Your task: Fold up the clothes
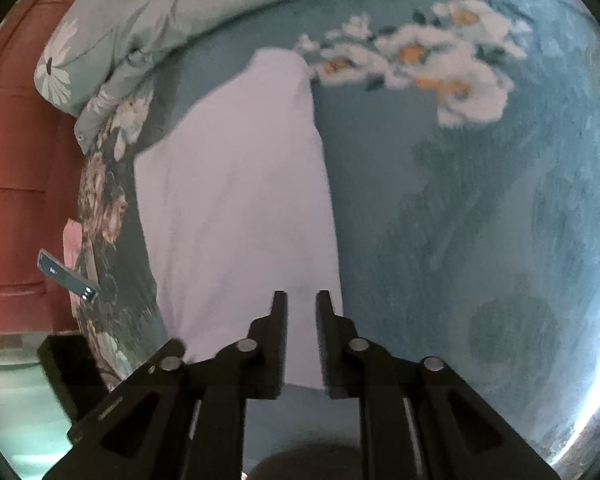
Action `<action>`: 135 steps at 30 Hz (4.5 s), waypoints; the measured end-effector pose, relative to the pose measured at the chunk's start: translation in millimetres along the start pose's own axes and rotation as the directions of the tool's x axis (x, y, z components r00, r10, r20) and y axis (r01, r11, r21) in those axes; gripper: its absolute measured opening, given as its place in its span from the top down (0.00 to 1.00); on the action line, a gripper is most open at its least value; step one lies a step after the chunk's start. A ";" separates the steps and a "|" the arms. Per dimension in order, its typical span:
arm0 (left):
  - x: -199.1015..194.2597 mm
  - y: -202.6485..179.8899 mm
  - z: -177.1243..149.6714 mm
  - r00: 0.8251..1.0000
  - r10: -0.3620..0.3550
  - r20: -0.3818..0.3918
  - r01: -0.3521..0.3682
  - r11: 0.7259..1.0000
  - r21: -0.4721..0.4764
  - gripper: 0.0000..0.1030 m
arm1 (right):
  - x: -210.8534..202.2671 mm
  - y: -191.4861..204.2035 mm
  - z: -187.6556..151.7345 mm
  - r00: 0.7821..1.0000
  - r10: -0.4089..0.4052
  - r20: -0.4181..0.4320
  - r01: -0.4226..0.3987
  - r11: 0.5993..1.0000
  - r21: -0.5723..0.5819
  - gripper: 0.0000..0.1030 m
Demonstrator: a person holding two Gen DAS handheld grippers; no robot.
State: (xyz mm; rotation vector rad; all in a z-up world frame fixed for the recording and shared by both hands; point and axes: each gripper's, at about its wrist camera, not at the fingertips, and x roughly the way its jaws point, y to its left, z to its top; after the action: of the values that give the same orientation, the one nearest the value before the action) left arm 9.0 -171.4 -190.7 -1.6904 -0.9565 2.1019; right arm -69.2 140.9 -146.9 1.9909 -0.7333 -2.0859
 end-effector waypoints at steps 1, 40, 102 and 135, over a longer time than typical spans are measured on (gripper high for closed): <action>3.9 0.4 -0.1 1.000 0.010 -0.003 -0.010 1.000 -0.004 0.97 | 2.5 -3.0 -2.9 1.000 0.010 -0.015 -0.010 1.000 0.002 0.63; -25.9 -19.4 52.4 0.998 -0.026 0.063 0.025 1.000 0.014 0.62 | -74.7 -76.2 74.9 0.989 -0.146 0.028 0.148 0.963 -0.227 0.96; 34.3 -33.0 115.5 0.999 -0.044 0.014 0.044 0.998 -0.037 0.35 | -52.4 -136.4 25.5 0.949 0.171 0.267 -0.223 0.958 0.181 0.95; 100.8 -85.5 114.5 0.985 -0.027 -0.168 0.043 0.995 0.092 0.85 | -32.1 -150.8 30.0 0.908 0.261 0.328 -0.369 0.868 0.331 0.89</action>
State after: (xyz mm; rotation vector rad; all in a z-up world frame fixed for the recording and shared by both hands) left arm -142.7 -84.9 -200.9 -1.7558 -0.8163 1.9164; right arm -63.4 292.7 -187.1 1.5966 -1.5222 -2.1533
